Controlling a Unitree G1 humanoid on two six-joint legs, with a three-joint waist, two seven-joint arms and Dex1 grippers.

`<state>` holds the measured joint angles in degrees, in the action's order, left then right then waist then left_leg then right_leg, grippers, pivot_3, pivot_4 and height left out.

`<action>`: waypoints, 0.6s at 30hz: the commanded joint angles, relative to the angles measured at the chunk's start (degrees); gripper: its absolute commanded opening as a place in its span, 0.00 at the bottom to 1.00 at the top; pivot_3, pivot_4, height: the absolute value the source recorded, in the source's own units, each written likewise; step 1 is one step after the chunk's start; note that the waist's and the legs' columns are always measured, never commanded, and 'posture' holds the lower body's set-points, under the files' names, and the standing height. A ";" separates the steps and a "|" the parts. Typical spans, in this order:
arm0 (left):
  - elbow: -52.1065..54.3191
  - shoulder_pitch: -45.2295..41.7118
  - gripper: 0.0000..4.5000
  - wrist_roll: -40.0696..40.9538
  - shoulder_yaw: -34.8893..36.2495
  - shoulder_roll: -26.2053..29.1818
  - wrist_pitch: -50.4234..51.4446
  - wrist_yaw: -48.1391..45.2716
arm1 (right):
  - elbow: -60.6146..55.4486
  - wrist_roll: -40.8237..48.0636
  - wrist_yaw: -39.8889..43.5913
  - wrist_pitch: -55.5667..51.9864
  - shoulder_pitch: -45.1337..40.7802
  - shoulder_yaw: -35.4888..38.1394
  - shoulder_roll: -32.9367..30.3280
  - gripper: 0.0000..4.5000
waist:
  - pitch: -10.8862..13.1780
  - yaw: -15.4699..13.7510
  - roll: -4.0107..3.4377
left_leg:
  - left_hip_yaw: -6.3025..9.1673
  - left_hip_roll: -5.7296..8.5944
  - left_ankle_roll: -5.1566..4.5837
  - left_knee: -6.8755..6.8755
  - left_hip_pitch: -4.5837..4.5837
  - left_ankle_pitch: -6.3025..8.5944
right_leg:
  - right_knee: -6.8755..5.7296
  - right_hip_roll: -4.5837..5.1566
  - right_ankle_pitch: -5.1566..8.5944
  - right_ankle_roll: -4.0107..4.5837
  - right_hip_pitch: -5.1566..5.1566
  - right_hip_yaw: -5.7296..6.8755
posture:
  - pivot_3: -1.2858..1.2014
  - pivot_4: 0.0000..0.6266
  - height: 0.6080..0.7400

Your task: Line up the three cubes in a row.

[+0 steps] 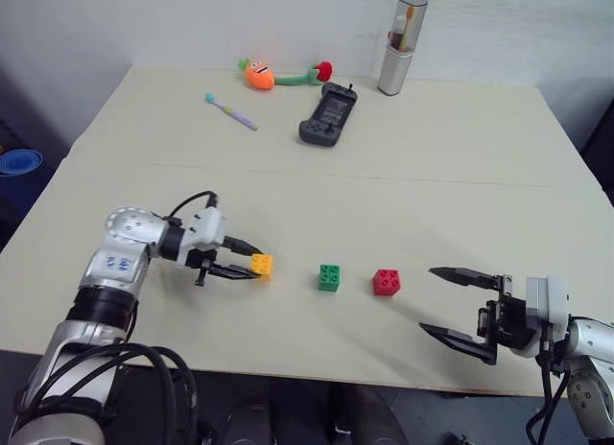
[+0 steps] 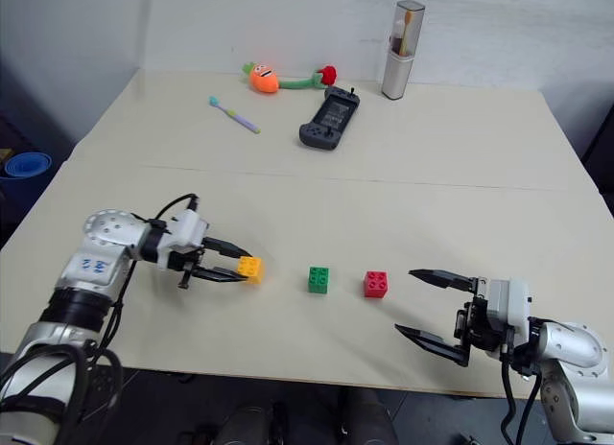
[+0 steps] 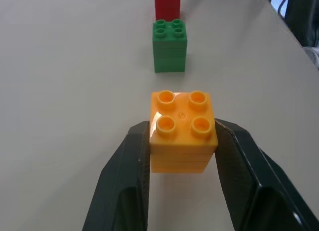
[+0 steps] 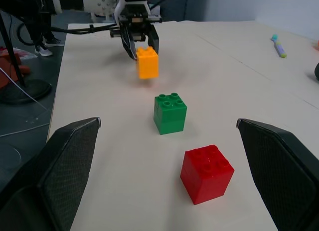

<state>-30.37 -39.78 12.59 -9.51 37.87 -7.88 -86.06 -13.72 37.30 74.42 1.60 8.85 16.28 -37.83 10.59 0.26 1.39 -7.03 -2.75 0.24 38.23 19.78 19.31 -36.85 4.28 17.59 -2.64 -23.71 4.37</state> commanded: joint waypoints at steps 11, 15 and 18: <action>-7.51 -3.46 0.33 -0.69 -2.50 -3.64 -2.24 -5.60 | -8.68 1.65 -5.68 -3.35 3.68 2.20 -0.53 1.00 | 0.00 -0.17 0.00 | 0.10 0.02 -0.04 0.03 0.06 -0.03 | 0.02 0.05 0.00 -0.02 0.00 0.05 | 0.52 0.24 1.00; -7.59 -2.52 0.33 -2.24 -2.93 -2.28 -4.02 -4.83 | -8.90 1.60 -6.61 -3.80 2.94 1.86 -0.71 1.00 | 0.00 -0.07 0.00 | 0.10 0.01 -0.05 0.03 0.02 -0.04 | -0.01 0.04 0.00 -0.02 0.01 0.04 | 0.52 0.24 1.00; -7.51 -2.21 0.41 -1.99 -2.88 -1.73 -2.28 -4.61 | -8.97 1.40 -7.13 -4.08 2.33 1.35 -0.58 1.00 | 0.00 -0.07 0.00 | 0.09 0.01 -0.05 0.03 0.01 -0.04 | -0.02 0.04 0.00 -0.02 0.02 0.03 | 0.52 0.24 1.00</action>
<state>-38.63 -43.10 11.25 -11.81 34.85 -11.81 -86.05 -20.32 37.73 67.76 -2.54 11.62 16.63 -37.87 10.59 0.19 1.39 -6.94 -2.74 0.19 38.26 19.78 19.27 -36.87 4.32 17.59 -2.67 -23.69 4.39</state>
